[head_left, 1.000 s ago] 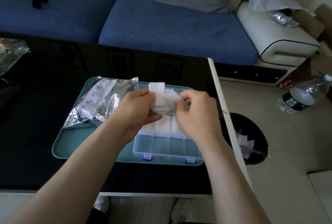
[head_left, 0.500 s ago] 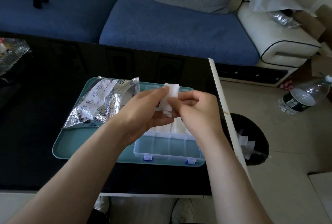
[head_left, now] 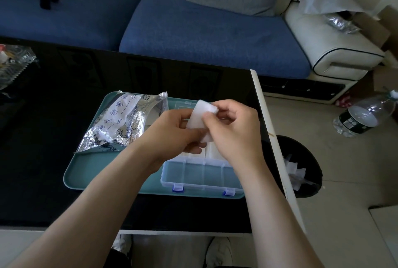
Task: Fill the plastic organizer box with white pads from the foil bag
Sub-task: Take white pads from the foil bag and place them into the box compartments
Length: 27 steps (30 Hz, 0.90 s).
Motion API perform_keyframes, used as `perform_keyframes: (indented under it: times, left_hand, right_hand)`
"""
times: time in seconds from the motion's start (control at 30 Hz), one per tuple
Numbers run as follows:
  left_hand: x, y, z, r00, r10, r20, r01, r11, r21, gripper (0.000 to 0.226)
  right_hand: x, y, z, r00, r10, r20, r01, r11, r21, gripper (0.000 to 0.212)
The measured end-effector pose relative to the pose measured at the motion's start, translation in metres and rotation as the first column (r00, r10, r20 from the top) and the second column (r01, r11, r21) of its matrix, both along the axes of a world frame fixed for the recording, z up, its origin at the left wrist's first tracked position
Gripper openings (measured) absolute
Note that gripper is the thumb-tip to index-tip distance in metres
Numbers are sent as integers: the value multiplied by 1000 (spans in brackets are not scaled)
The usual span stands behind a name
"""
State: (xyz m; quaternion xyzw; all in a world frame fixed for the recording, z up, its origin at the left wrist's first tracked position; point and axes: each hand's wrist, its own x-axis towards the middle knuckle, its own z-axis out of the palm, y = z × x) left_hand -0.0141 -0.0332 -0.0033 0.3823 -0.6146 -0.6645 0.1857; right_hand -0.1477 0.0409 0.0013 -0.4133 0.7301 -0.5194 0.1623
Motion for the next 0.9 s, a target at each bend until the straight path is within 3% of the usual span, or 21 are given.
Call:
perform_keyframes:
  times: [0.1, 0.2, 0.33, 0.43, 0.53, 0.7, 0.9]
  left_hand:
    - [1, 0, 1, 997, 29, 70, -22, 996, -91, 23]
    - [1, -2, -1, 980, 109, 166, -91, 989, -113, 23]
    - [6, -2, -3, 909, 316, 273, -203, 905, -373, 33]
    - [10, 0, -5, 915, 305, 264, -140, 854, -502, 30]
    - [9, -3, -10, 878, 313, 363, -44, 807, -589, 28]
    - [9, -5, -15, 862, 315, 398, 18, 764, -644, 40]
    - [16, -7, -17, 847, 216, 486, 165, 762, -626, 70]
  right_hand:
    - [-5, 1, 7, 962, -13, 273, -1, 999, 51, 17]
    - [-10, 2, 9, 921, -33, 388, 28, 999, 18, 22]
    - [-21, 4, -2, 956, -88, 279, 71, 995, 71, 36]
    - [-30, 4, -16, 985, -59, 162, 23, 975, 219, 39]
    - [-29, 3, -27, 990, 31, 137, -76, 937, 340, 36]
    - [-12, -6, -43, 990, 133, 48, -141, 917, 373, 32]
    - [5, -21, -55, 990, 136, 28, -137, 931, 338, 25]
